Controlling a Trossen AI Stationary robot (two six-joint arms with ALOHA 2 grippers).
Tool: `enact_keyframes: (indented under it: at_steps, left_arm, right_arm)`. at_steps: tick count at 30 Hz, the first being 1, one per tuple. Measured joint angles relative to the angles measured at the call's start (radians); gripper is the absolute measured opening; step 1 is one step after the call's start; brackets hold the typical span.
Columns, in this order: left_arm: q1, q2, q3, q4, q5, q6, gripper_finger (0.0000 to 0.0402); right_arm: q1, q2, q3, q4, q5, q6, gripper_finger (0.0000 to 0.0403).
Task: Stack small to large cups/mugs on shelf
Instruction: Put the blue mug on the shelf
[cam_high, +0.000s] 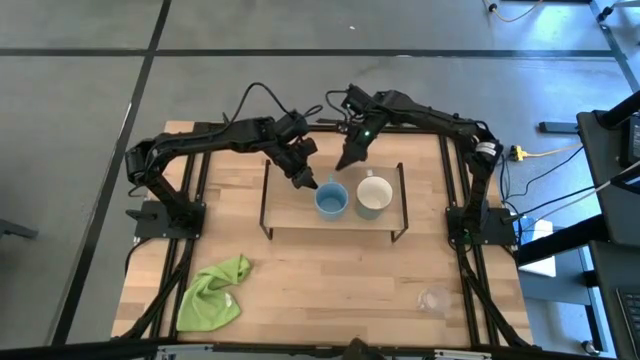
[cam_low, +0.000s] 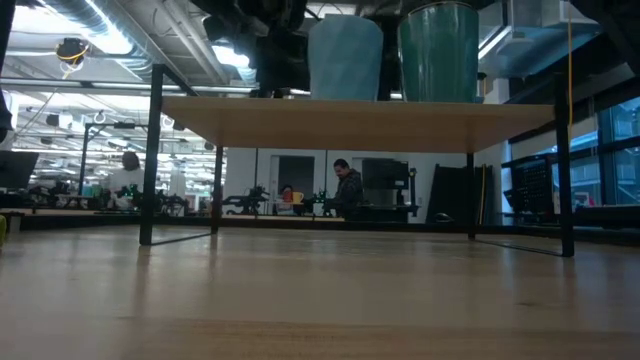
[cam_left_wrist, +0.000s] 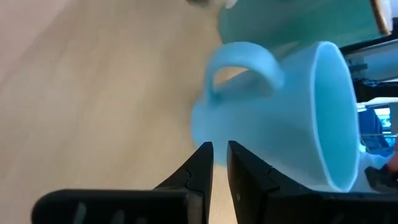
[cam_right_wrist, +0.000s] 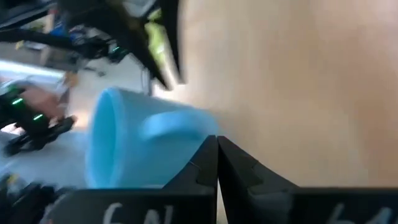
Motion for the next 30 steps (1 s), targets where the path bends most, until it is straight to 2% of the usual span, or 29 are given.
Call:
enact_keyframes:
  at_steps: [6,12,15,19,21,23,25,28,30]
  left_arm:
    - [0.026,-0.019,0.0,-0.004,0.006,0.052,0.0042]
    - [0.062,-0.155,0.008,-0.015,-0.006,0.114,0.0042]
    - [0.084,-0.256,0.055,-0.05,-0.112,0.181,0.0042]
    - [0.075,-0.391,0.12,-0.089,-0.301,0.314,0.0042]
    - [0.052,-0.444,0.138,-0.134,-0.377,0.378,0.0042]
    - [0.026,-0.491,0.141,-0.211,-0.449,0.405,0.0042]
    - [0.001,-0.524,0.141,-0.319,-0.506,0.409,0.0042]
    - [-0.047,-0.541,0.14,-0.437,-0.536,0.401,0.0042]
    - [-0.095,-0.54,0.139,-0.454,-0.536,0.376,0.0042]
  right_arm:
    - [-0.056,-0.005,0.082,-0.089,0.06,-0.061,0.0009]
    - [-0.063,-0.007,0.323,-0.231,0.312,-0.234,0.0019]
    - [-0.059,-0.02,0.457,-0.238,0.416,-0.27,0.002]
    - [-0.022,-0.026,0.643,-0.287,0.493,-0.275,0.0021]
    - [0.015,-0.079,0.618,-0.264,0.545,-0.256,0.0021]
    - [0.065,-0.154,0.57,-0.278,0.648,-0.213,0.0021]
    - [0.133,-0.217,0.551,-0.344,0.825,-0.145,0.0021]
    - [0.266,-0.278,0.546,-0.463,1.093,0.011,0.0021]
    - [0.356,-0.314,0.546,-0.533,1.214,0.176,0.0021]
